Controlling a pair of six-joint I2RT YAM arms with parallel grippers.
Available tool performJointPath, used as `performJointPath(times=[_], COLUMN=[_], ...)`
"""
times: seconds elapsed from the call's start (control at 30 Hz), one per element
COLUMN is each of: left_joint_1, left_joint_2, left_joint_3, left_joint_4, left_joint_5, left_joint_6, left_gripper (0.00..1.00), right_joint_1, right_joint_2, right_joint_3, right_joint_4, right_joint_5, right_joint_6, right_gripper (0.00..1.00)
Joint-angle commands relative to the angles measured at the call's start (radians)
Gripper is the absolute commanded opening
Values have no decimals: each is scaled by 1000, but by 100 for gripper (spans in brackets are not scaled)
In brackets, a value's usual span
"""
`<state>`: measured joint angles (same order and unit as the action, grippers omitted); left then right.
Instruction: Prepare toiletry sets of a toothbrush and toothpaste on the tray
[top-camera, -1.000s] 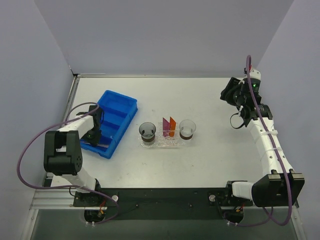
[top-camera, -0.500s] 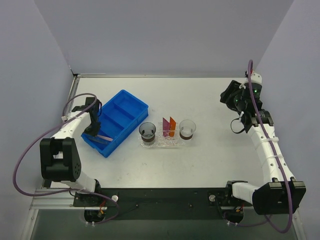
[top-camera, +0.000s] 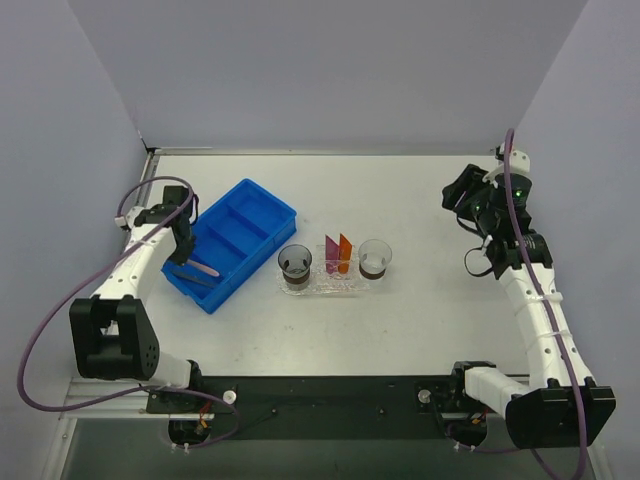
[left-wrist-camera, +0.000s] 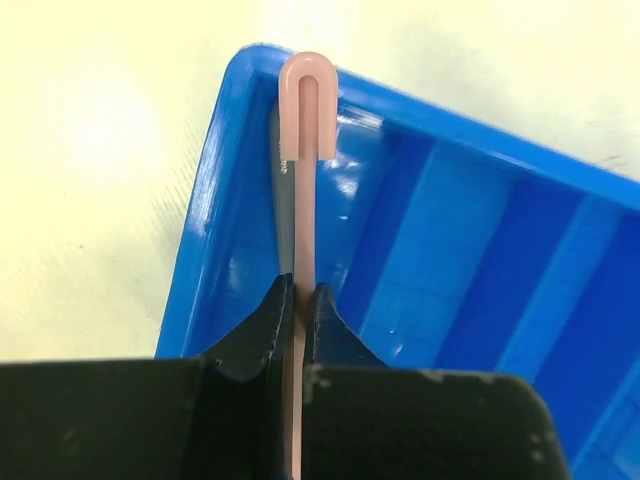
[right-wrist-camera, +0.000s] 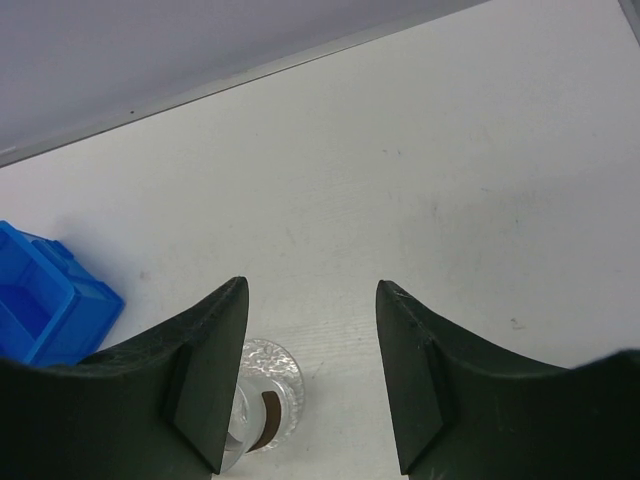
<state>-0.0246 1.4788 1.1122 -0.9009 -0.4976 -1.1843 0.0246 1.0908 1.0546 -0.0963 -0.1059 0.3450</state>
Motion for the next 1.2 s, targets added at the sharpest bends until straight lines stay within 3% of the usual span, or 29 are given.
performJointPath(times=[0.0,0.3,0.4,0.53,0.7,0.87,1.0,1.17], left_joint_1=[-15,-90,-148,-218,-357,-526,-627,-776], left_joint_2=[-106,-296,-380,-455,-448,-384,-345,-336], left_joint_3=[67,26,15,24,70,118,143,124], left_joint_4=[39,189,331,514,612,651,655,665], left_joint_5=[-88,-134,-113,70,259,583,680,692], left_joint_6=[89,319,498,748,899,927,902,927], left_gripper=[0,0,0,0,0,0,0,0], right_joint_1=[-5,0,8,32,104,211,232,302], right_joint_2=[-32,-61,-63,-52,-5,24,58,47], right_joint_3=[-7,19,48,102,212,310,373,398], right_joint_4=[59,63,49,9,-84,-102,-120,-149], right_joint_5=[-28,-41,-69,-129,-234,-339,-471,-520], right_joint_6=[8,-3,-1,17,37,78,173,170], right_gripper=[49,48,46,45,45,48,48,49])
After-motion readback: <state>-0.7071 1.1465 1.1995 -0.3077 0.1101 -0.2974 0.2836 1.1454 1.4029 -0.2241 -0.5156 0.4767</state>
